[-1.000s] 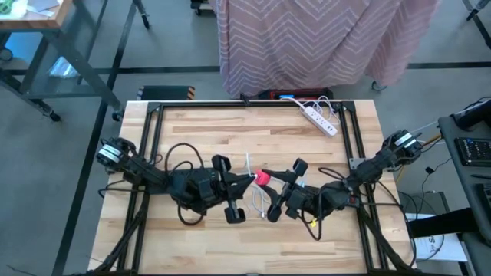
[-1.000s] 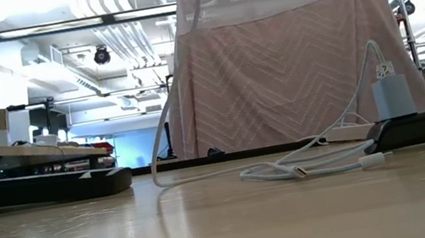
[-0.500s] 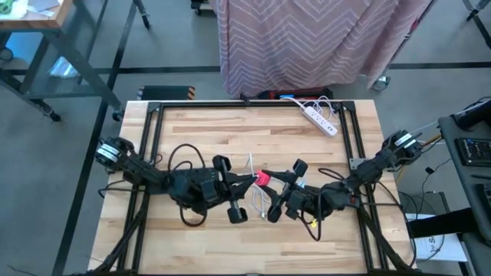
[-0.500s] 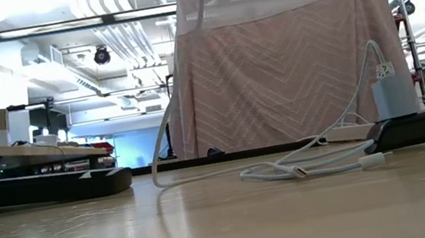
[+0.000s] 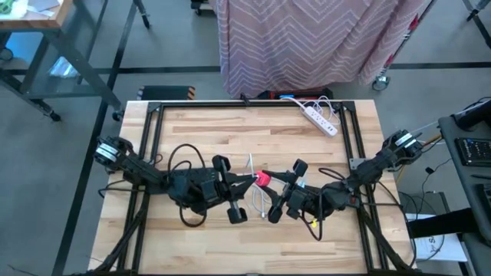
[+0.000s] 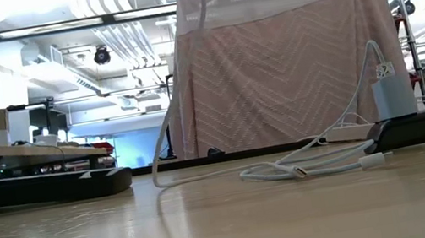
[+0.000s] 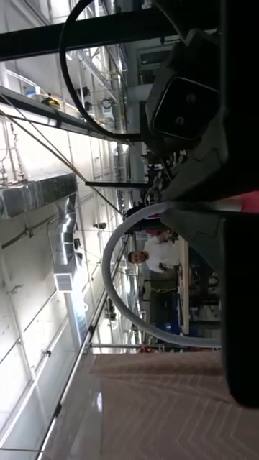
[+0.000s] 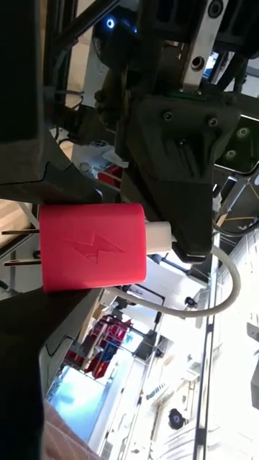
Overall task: Insert USB
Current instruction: Insert the left white charger cable into the pink charger adapter, then insert the pink charger adapter into the left black outlet extension
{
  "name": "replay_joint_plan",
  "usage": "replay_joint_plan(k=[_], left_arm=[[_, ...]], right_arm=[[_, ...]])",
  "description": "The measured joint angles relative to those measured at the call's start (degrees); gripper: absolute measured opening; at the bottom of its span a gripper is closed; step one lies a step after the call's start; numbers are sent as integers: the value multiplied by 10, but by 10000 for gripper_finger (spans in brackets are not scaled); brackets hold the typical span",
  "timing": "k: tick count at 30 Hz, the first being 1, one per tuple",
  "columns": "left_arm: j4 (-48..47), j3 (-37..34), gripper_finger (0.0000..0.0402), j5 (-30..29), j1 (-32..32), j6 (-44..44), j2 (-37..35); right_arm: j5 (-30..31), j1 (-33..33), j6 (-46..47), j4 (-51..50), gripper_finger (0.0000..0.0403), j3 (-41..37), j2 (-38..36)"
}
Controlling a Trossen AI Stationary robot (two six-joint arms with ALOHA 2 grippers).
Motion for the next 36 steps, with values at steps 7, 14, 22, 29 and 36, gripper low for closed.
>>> replay_joint_plan(k=[7,14,22,29,36], left_arm=[[-13,0,58,0,-11,22,-6],[-198,0,138,-1,-34,16,-69],[-401,-1,223,36,-36,-104,-131],[-505,-8,251,46,-46,-103,-114],[-515,-5,234,32,-47,-34,-93]], right_arm=[[0,1,4,0,140,0,0],[-2,13,25,-19,140,0,-2],[-37,17,107,-143,140,0,-32],[-88,16,217,-234,140,5,-79],[-177,1,432,-393,140,4,-140]])
